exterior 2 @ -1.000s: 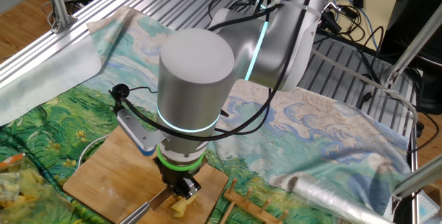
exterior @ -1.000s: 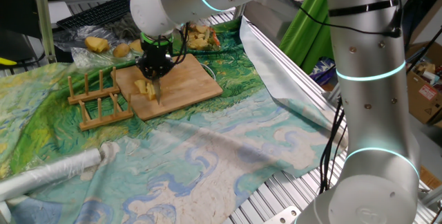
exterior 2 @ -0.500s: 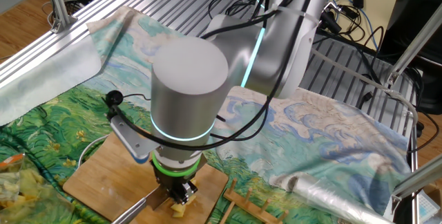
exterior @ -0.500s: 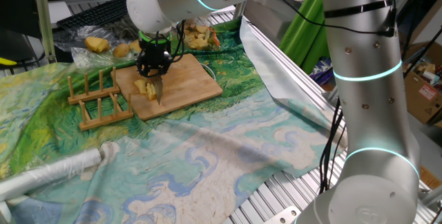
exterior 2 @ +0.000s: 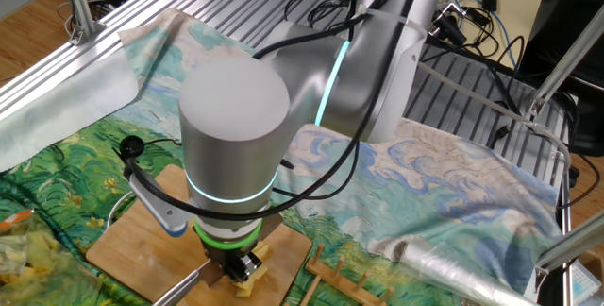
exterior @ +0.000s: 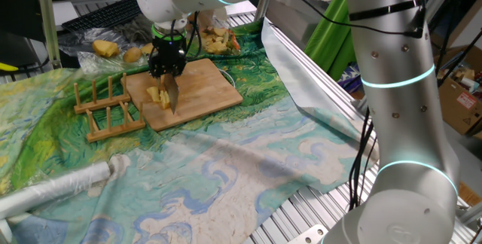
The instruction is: Chop the potatoes
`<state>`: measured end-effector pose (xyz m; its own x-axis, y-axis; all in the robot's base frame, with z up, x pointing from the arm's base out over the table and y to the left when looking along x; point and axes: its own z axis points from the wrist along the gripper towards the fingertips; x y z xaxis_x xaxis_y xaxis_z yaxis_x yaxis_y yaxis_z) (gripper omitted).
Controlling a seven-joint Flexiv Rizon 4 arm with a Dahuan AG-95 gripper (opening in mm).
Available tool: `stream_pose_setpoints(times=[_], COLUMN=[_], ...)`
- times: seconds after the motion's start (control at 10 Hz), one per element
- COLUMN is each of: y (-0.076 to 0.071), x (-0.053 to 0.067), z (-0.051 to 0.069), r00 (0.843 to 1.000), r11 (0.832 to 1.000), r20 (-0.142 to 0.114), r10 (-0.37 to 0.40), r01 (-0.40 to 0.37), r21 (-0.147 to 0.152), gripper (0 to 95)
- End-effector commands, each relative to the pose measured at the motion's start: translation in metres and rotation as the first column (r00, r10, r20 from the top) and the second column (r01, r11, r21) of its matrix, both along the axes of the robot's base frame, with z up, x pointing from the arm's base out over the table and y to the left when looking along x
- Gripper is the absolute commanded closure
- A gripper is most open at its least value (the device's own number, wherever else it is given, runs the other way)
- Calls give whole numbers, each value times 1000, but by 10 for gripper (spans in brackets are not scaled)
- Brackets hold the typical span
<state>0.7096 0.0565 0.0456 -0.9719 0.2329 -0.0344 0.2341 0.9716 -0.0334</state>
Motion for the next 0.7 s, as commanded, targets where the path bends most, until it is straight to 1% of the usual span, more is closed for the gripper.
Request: stream_pose_setpoints(times=[0.1, 0.5, 0.6, 0.7], y=[0, 1, 1, 2], x=[-2, -1, -1, -1], z=[1, 1, 0, -2], r00=[1000, 1000, 1000, 1000], r11=[1000, 1000, 1000, 1000], r20=[-5, -2, 3, 4], r10=[15, 15, 14, 15], r01=[-15, -15, -14, -15], r21=[0, 0, 4, 2], gripper=[950, 950, 950, 950])
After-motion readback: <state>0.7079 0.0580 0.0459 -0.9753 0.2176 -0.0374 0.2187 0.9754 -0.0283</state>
